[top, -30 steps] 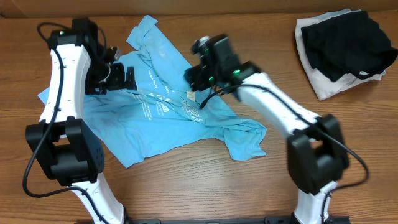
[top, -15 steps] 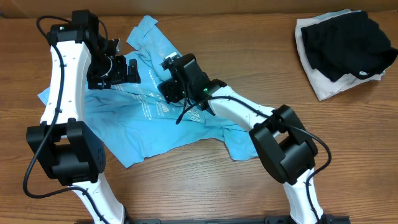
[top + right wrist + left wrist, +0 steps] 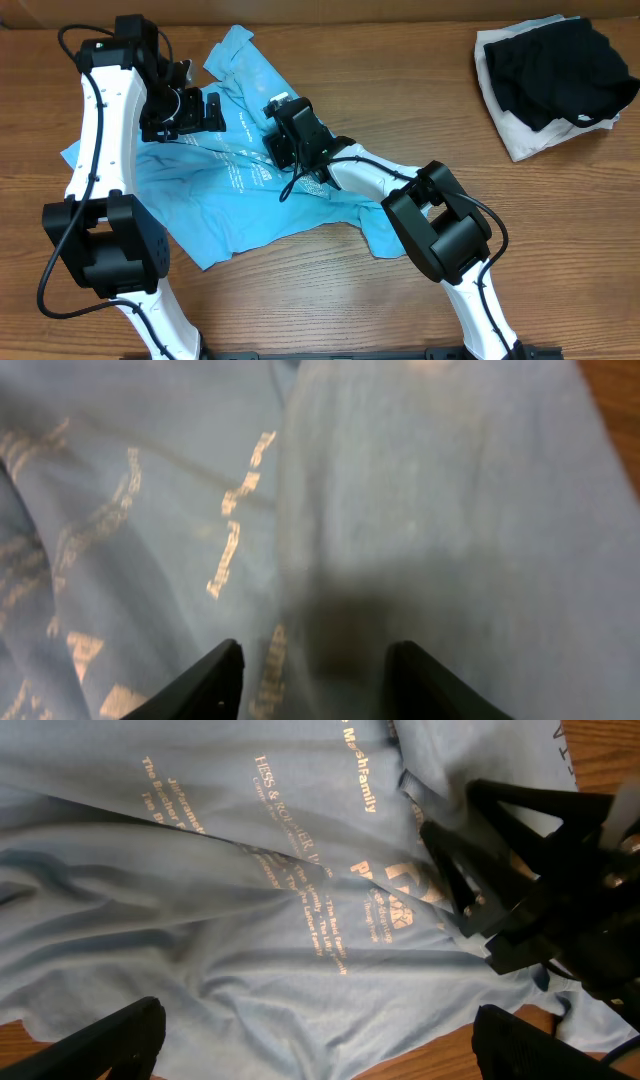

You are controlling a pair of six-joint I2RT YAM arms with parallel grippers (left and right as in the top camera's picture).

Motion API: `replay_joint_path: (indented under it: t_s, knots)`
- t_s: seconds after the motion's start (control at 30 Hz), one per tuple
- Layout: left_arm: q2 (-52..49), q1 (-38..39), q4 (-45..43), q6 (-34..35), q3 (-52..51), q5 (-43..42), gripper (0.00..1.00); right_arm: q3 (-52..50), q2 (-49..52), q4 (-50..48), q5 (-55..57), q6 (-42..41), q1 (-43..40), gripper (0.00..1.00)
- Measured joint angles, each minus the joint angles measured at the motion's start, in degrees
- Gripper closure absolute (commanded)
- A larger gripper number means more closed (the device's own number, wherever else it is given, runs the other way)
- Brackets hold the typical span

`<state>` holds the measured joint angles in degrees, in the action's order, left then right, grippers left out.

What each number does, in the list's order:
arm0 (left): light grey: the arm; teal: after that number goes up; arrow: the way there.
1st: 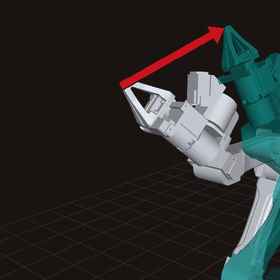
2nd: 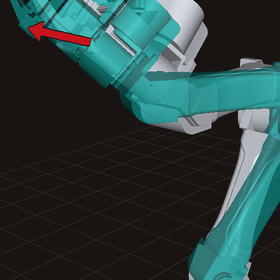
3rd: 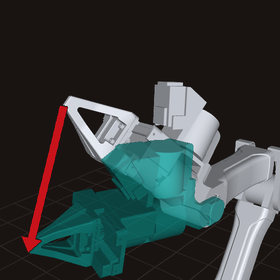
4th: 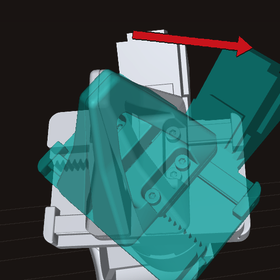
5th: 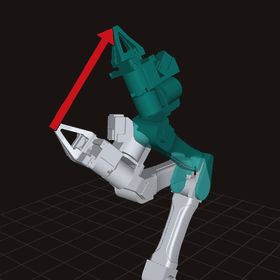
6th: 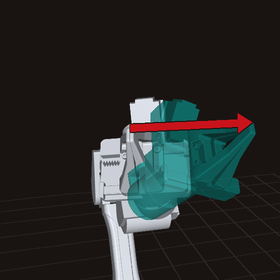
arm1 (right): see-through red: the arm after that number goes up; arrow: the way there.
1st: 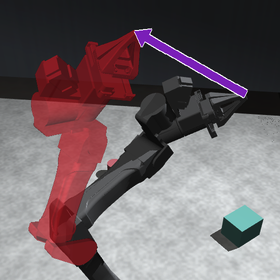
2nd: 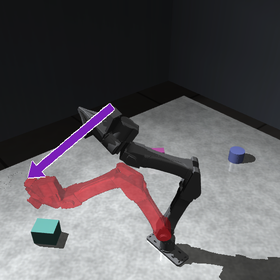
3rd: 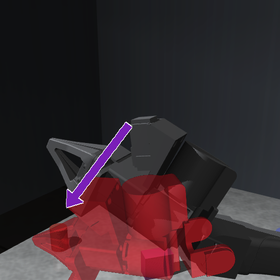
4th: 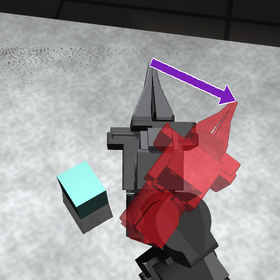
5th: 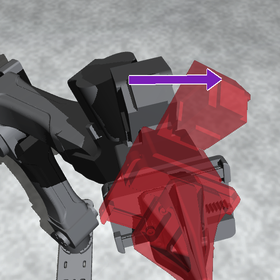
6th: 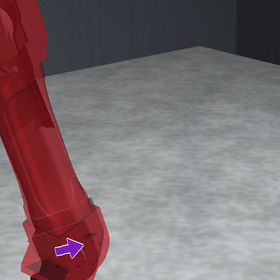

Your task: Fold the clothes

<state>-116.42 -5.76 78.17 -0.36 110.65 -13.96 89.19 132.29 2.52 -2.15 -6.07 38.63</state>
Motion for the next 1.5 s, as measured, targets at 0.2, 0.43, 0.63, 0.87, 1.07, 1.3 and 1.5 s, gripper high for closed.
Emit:
replay_joint_path:
  t_s: [0.2, 0.43, 0.63, 0.87, 1.07, 1.3, 1.5]
  knots:
    - [0.0, -0.4, 0.0, 0.0, 0.0, 0.0, 0.00, 0.0, 0.5, -1.3, 3.0, -0.8, 0.0, 0.71]
    - [0.0, -0.7, -0.2, 0.0, 0.0, 0.0, 0.00, 0.0, 1.4, -1.2, 4.3, -1.6, 0.0, 0.91]
    - [0.0, -0.7, -0.5, 0.0, 0.0, 0.0, 0.00, 3.7, 1.4, 6.4, 5.0, -3.1, -0.2, 0.96]
    - [0.0, -0.7, -1.4, 0.0, 0.0, 0.0, 0.00, 17.7, 1.2, 26.9, 5.0, -3.4, -3.0, 0.96]
    - [0.0, -0.7, -2.1, 0.0, 0.0, 0.0, 0.00, 28.2, -1.0, 39.6, 5.1, -3.5, -11.1, 0.96]
    - [0.0, -0.7, -2.6, 0.0, 0.0, 0.0, 0.00, 29.6, -2.1, 46.0, 2.3, -3.8, -24.9, 0.93]
    - [0.0, -0.7, -2.6, 0.0, -0.1, 0.0, 0.00, 29.6, -2.1, 46.2, -4.7, -4.2, -36.6, 0.05]
